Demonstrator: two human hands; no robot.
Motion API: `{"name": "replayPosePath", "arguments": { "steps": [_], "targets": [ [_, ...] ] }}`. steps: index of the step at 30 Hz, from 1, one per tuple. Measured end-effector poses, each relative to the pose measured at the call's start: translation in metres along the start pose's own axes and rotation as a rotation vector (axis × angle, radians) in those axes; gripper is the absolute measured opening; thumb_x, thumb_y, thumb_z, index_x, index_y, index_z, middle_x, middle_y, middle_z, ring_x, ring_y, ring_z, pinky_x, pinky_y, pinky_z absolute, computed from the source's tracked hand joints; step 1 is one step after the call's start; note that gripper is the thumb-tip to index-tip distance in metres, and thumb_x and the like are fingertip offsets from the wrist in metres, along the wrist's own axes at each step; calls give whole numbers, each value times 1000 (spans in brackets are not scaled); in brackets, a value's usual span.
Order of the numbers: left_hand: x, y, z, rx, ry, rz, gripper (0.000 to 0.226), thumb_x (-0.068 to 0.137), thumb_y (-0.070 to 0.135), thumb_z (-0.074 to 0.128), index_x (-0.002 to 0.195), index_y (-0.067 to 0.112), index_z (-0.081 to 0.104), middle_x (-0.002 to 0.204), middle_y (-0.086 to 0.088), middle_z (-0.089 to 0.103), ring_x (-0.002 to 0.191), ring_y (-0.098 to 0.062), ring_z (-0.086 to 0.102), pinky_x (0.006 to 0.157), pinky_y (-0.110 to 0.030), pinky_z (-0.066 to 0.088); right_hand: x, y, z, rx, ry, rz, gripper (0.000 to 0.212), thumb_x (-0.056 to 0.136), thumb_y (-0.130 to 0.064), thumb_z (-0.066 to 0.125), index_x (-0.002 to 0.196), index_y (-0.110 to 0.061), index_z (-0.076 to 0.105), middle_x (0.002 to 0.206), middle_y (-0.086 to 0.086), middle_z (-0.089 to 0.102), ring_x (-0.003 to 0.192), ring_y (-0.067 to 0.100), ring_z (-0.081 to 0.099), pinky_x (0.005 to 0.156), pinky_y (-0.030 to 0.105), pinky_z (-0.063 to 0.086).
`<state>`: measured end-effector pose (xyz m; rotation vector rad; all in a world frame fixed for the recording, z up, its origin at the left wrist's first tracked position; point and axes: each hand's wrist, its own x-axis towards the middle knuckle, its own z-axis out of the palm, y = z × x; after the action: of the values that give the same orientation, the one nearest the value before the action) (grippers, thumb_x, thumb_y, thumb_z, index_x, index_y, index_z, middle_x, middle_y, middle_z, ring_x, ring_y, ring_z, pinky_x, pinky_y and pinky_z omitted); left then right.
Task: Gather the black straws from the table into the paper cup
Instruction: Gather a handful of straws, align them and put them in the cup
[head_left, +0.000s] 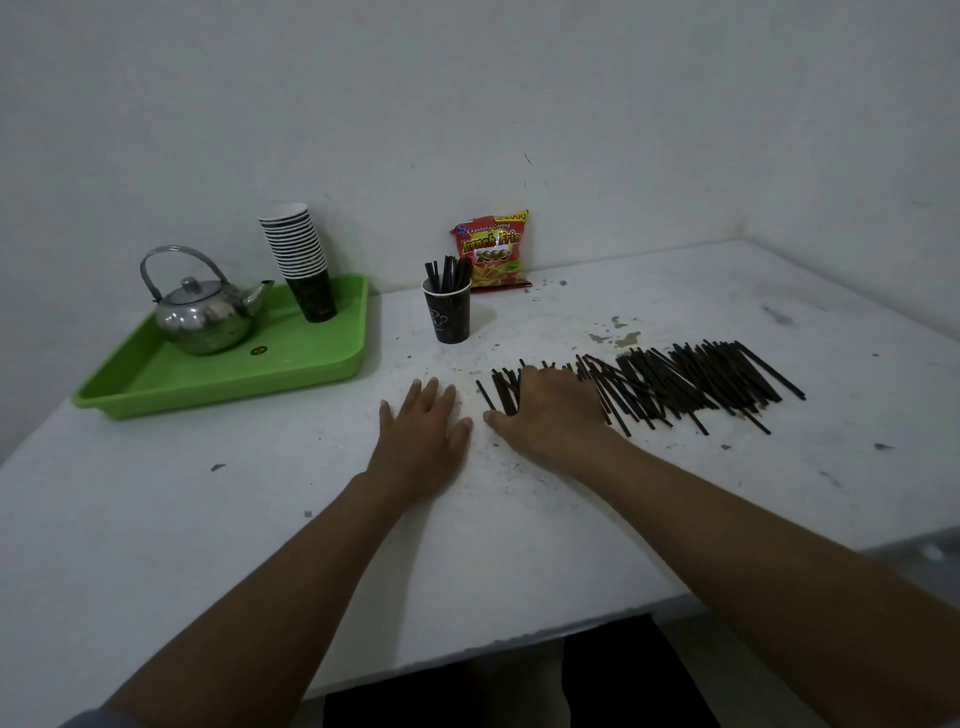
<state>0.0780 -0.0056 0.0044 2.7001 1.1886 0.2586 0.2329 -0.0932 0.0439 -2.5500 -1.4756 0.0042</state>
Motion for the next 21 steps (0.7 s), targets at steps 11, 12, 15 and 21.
{"name": "replayPosePath", "arguments": {
  "steps": [11,12,15,21],
  "targets": [
    [-6,-1,6,82,-53,-50,71,100,65,13,163,31,9,171,2,1,157,-20,-6,122,-61,-5,-9,-5,-8,-14,48,-39,32,97,-43,59,115,-17,61,112,4,67,103,26,65,81,35,47],
    [-6,-1,6,85,-54,-51,72,100,66,12,163,32,8,171,2,0,157,-20,-7,122,-61,-5,-9,-5,-12,-22,11,-15,31,97,-42,59,114,-17,61,112,4,67,104,26,65,79,35,45],
    [-7,-1,7,83,-54,-50,72,99,67,12,163,33,8,171,2,0,157,-20,-7,123,-60,-5,-5,-6,-21,-45,-64,-2,23,96,-31,63,114,-17,60,115,5,64,107,27,64,78,34,43],
    [-7,-1,7,74,-47,-50,72,99,67,12,162,33,8,171,2,0,157,-20,-7,123,-59,-4,9,-13,-35,14,-161,21,20,89,-19,71,96,-13,53,98,9,56,103,29,63,72,33,47]
  ]
}}
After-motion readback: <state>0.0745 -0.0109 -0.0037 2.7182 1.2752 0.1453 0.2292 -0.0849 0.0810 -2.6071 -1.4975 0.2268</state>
